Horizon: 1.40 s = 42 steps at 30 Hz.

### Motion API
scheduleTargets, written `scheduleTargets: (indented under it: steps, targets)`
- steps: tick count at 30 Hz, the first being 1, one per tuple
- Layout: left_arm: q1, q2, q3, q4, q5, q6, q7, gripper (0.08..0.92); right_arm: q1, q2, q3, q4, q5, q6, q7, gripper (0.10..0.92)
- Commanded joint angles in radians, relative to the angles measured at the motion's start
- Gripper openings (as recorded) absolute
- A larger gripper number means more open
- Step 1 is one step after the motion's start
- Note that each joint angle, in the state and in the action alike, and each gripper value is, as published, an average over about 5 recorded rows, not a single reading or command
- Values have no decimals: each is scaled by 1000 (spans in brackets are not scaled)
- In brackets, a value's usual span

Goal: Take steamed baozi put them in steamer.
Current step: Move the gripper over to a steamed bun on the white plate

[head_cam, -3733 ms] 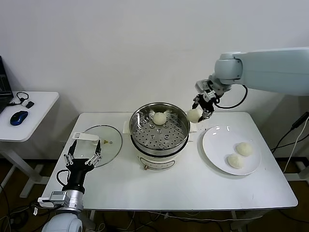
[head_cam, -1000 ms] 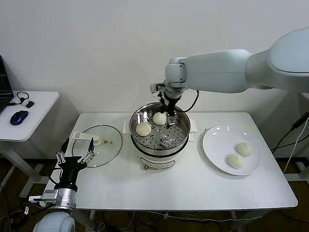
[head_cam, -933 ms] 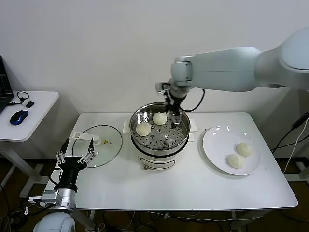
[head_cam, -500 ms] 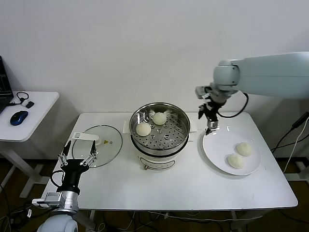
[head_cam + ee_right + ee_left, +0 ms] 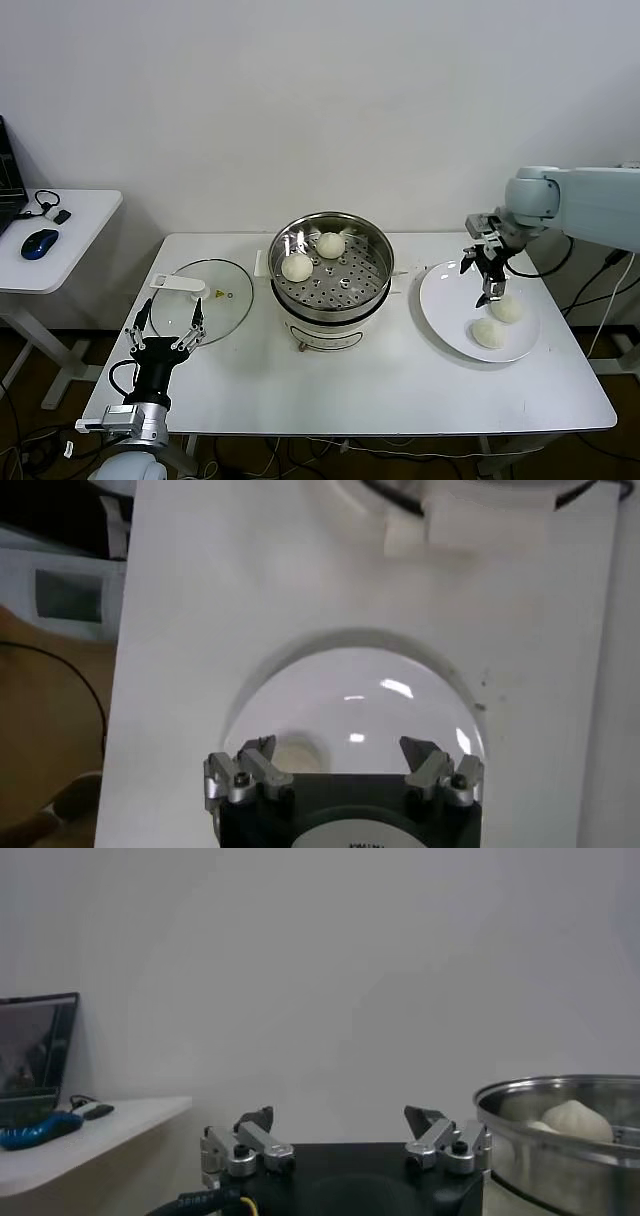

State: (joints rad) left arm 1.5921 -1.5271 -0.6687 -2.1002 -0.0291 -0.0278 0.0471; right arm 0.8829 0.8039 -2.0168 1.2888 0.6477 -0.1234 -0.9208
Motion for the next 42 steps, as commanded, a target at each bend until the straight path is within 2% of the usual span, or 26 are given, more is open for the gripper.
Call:
scheduleTargets:
  steps: [1,42]
  targets:
    - [8,-5,2,3,16,-4,-1,823,-185,-92,106,-93,-113,29,3,823]
    - [12,-4,-15,11,13,-11,-3,823,-434,-49,273,-279,-190,69,-5,822]
